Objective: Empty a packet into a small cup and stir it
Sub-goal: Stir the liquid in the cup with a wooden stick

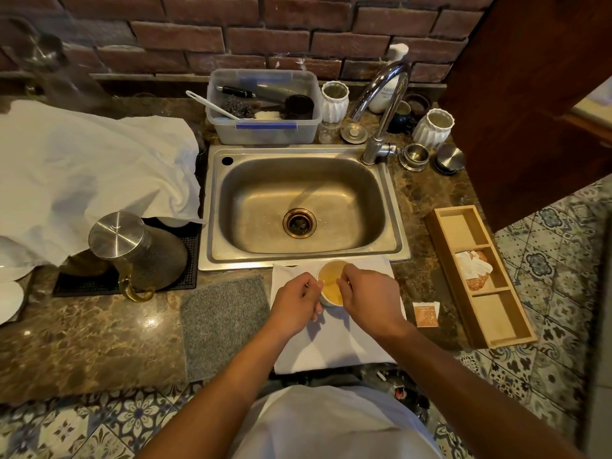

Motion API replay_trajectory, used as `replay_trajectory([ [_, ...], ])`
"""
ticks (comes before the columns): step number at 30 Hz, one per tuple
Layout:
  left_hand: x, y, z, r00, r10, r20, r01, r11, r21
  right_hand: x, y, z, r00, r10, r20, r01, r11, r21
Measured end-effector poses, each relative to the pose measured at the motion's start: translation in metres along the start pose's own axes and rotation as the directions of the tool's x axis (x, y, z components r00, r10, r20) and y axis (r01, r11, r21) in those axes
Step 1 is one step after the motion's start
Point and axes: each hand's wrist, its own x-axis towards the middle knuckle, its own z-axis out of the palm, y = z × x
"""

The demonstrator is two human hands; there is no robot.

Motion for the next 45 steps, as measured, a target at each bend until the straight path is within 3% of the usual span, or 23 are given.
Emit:
replay_trajectory([
  [11, 0.000, -0.001, 0.000, 1.000, 0.002, -0.005, -0.002, 1.000, 0.006, -0.005, 0.024, -0.017, 0.990, 0.071, 0.125, -0.069, 0.997, -0.019],
  [15, 0.001, 0.000, -0.001, 1.000, -0.002, -0.010, 0.002, 1.000, 0.017, -0.002, 0.040, -0.037, 0.959, 0.136, 0.250, -0.176, 0.974, 0.145],
  [17, 0.001, -0.002, 0.000, 1.000, -0.008, -0.019, 0.008, 1.000, -0.006, -0.003, 0.051, -0.047, 0.957, 0.154, 0.247, -0.215, 0.947, 0.240],
  [22, -0.001, -0.002, 0.002, 0.999, -0.041, -0.024, 0.041, 0.999, -0.026, -0.023, 0.072, -0.063, 0.956, 0.233, 0.175, -0.291, 0.803, 0.519],
  [27, 0.000, 0.000, 0.003, 0.999, -0.043, -0.019, 0.043, 0.999, -0.015, -0.046, 0.095, -0.063, 0.952, 0.178, 0.250, -0.306, 0.613, 0.729],
  [37, -0.002, 0.000, 0.002, 0.997, -0.070, -0.017, 0.070, 0.998, -0.007, -0.063, 0.119, -0.035, 0.908, 0.242, 0.342, -0.418, 0.456, 0.786],
  [45, -0.005, 0.005, 0.009, 0.994, -0.076, -0.074, 0.076, 0.997, -0.002, -0.067, 0.132, -0.014, 0.869, 0.256, 0.423, -0.470, 0.159, 0.868],
])
